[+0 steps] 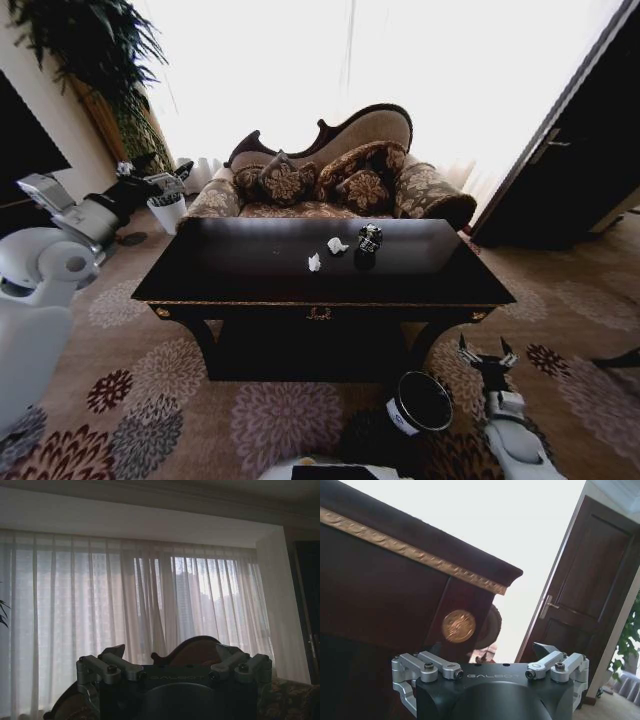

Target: Move to the front of the table and place the trash on the table into the trash bin.

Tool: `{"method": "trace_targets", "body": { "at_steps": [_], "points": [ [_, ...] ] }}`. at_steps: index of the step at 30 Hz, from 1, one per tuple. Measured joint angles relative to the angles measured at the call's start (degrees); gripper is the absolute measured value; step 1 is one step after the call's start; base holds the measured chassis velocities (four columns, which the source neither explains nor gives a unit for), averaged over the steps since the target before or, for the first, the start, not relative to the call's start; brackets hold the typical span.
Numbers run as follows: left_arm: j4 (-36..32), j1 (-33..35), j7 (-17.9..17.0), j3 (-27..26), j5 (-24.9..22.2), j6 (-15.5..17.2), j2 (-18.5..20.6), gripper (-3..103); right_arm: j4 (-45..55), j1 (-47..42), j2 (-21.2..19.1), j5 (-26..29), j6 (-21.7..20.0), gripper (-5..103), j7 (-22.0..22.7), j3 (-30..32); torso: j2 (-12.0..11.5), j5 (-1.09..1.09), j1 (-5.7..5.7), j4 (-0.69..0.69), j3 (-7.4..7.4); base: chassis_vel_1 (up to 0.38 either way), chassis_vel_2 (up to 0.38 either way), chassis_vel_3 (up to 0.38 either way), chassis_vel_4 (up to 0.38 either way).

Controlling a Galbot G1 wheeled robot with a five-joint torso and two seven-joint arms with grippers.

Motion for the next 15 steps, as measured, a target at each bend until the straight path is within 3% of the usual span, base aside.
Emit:
{"method": "trace_targets", "body": {
  "at_steps": [6,15],
  "points": [
    [0.92,-0.94,-0.01,0.41,0.42,0.00,-0.81,100,3.16,-2.69,-5.87,-2.73,0.65,100,1.04,5.81,0.00,0.00,0.00,-0.01,0.00,0.000,0.000,0.000,0.000],
    [1.00,-0.69,0.14,0.66,0.89,-0.01,-1.23,100,5.32,-2.95,-6.28,-2.23,0.91,100,1.00,6.07,0.00,0.00,0.00,0.00,0.01,0.000,0.000,0.000,0.000]
  ]
}}
